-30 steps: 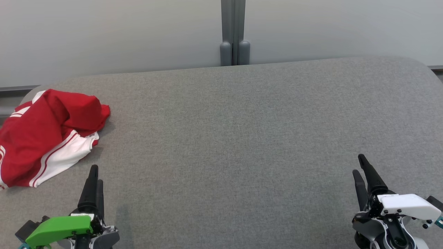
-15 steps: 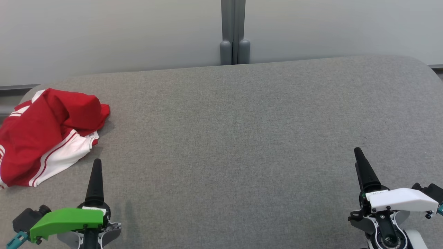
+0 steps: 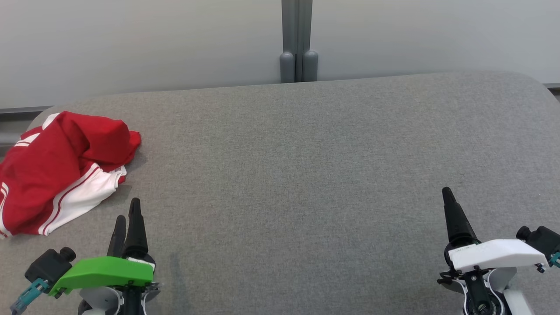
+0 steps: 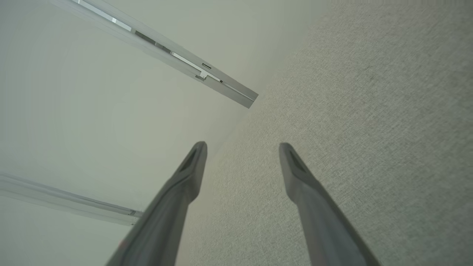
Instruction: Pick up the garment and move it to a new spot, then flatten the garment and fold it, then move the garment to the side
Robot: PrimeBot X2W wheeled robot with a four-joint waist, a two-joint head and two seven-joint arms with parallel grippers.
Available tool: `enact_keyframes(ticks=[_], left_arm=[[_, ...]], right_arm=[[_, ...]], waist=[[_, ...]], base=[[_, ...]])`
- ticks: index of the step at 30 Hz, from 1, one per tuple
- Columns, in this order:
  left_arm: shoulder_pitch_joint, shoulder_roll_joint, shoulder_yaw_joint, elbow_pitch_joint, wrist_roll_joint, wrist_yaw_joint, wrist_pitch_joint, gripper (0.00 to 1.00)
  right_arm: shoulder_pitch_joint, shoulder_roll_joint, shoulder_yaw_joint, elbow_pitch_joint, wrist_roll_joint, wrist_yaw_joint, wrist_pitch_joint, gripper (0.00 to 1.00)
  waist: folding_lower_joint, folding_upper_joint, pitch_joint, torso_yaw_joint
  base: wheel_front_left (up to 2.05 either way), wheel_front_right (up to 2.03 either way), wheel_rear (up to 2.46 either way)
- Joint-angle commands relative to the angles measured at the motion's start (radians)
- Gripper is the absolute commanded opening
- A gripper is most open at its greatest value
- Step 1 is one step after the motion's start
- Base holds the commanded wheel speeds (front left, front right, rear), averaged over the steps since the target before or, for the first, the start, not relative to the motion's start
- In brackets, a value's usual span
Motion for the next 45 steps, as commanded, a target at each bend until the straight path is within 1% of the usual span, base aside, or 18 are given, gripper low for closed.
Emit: enact_keyframes(ticks=[1, 13, 26, 41, 45], left_arm=[[-0.028, 0.008, -0.004, -0.018, 0.040, 0.007, -0.011, 1.00], [-0.019, 0.009, -0.023, -0.020, 0.209, 0.020, -0.050, 1.00], [-0.023, 0.010, -0.042, -0.003, 0.378, 0.045, -0.087, 1.00], [-0.032, 0.011, -0.053, 0.006, 0.529, 0.070, -0.125, 1.00], [-0.036, 0.012, -0.057, 0.013, 0.565, 0.069, -0.135, 1.00]], right_arm=[[-0.005, -0.006, 0.005, -0.019, -0.045, 0.000, -0.013, 1.00], [0.006, -0.007, 0.026, -0.004, -0.211, 0.000, -0.052, 1.00], [0.011, -0.008, 0.044, -0.011, -0.371, 0.001, -0.090, 1.00], [0.014, -0.009, 0.062, -0.007, -0.550, 0.001, -0.127, 1.00], [0.016, -0.010, 0.067, -0.003, -0.597, 0.001, -0.137, 1.00]], waist=[[0.0000, 0.0000, -0.001, 0.000], [0.0000, 0.0000, -0.004, 0.007], [0.0000, 0.0000, -0.006, 0.012], [0.0000, 0.0000, -0.005, 0.018], [0.0000, 0.0000, -0.005, 0.020]], base=[[0.00, 0.00, 0.00], [0.00, 0.00, 0.00], [0.00, 0.00, 0.00], [0.00, 0.00, 0.00], [0.00, 0.00, 0.00]])
